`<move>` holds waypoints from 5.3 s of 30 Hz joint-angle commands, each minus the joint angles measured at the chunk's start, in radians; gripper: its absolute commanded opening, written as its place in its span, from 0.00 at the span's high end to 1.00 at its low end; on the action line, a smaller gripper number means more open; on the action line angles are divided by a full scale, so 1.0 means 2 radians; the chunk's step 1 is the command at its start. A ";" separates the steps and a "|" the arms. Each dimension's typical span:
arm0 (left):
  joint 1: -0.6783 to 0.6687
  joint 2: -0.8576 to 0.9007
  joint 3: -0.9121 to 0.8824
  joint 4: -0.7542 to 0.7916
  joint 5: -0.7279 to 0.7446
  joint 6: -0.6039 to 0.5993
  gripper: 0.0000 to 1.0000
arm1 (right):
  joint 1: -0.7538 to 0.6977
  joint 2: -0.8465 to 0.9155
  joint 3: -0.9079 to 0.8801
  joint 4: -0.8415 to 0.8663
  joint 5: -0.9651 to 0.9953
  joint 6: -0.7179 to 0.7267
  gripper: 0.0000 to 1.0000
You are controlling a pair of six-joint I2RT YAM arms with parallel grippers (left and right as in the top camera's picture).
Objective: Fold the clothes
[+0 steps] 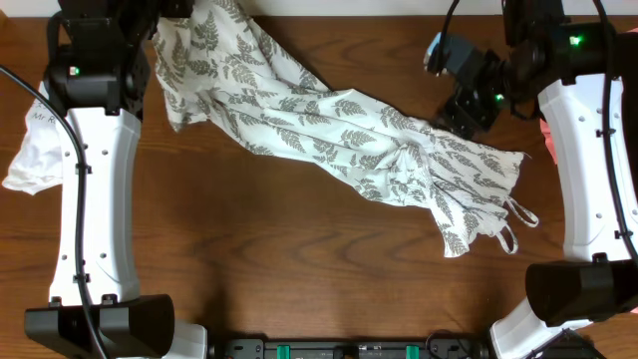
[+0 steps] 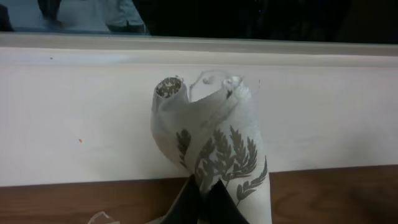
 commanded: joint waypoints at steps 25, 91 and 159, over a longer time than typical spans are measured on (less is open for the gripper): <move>-0.005 -0.020 0.006 -0.019 0.006 -0.006 0.94 | -0.112 0.060 -0.248 0.249 0.064 -0.019 0.26; 0.039 -0.014 0.006 -0.028 -0.041 0.009 0.93 | -0.140 -0.024 -0.206 0.354 0.024 -0.050 0.99; -0.126 0.107 -0.298 -0.059 -0.208 0.311 0.38 | -0.103 -0.055 -0.206 0.367 0.012 -0.054 0.99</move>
